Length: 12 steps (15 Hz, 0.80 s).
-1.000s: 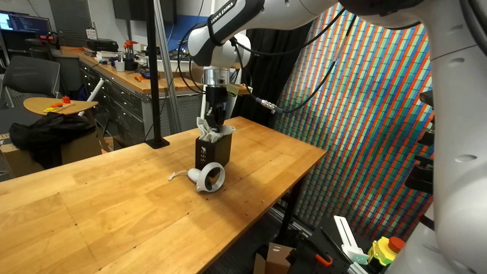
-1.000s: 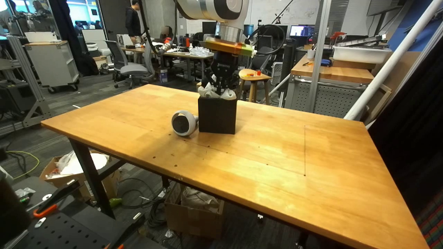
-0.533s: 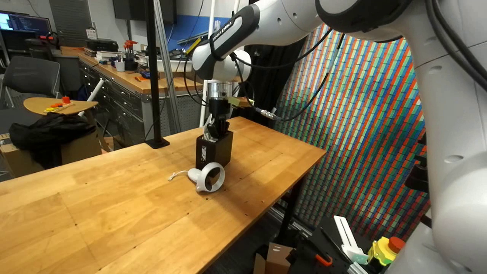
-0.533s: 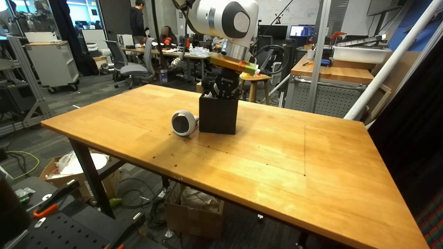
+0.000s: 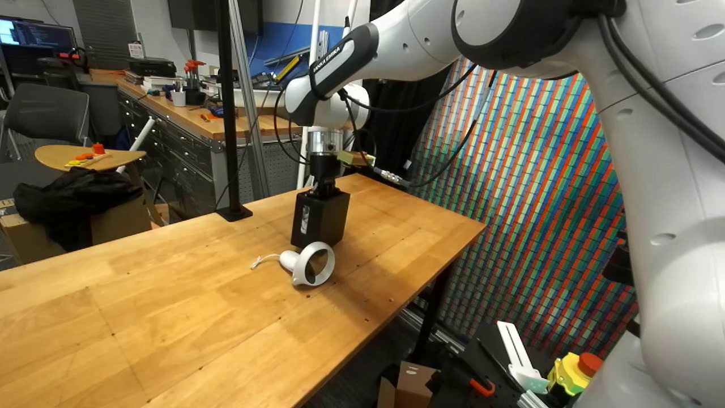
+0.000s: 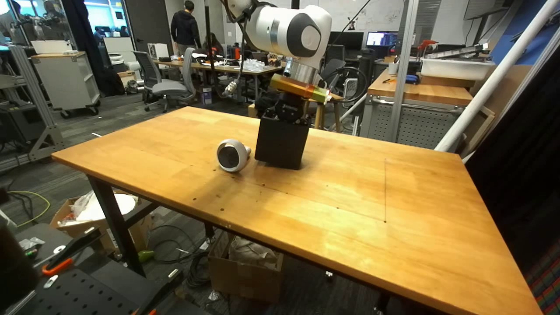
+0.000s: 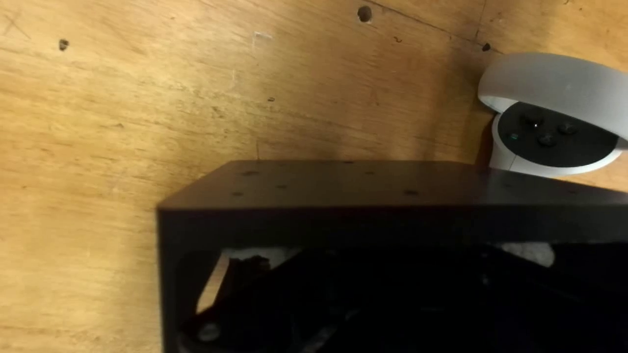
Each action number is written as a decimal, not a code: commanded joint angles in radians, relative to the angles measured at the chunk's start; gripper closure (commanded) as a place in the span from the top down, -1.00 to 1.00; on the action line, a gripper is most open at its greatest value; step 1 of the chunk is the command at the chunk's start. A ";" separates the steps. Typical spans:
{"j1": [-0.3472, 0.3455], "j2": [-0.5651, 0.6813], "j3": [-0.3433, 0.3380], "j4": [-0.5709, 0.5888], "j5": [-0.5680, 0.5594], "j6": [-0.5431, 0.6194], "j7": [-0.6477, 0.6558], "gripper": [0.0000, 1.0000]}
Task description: Pick up the towel and put it in the black object
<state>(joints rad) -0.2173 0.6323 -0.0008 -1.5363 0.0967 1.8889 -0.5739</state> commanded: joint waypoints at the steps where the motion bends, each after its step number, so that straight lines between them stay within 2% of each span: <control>1: -0.013 -0.010 0.014 0.022 0.010 -0.036 0.003 -1.00; 7: 0.015 -0.141 0.006 -0.037 -0.018 -0.043 0.026 -1.00; 12: 0.052 -0.229 0.003 -0.031 -0.063 -0.085 0.035 -1.00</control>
<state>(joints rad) -0.1884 0.4750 0.0023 -1.5419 0.0693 1.8305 -0.5589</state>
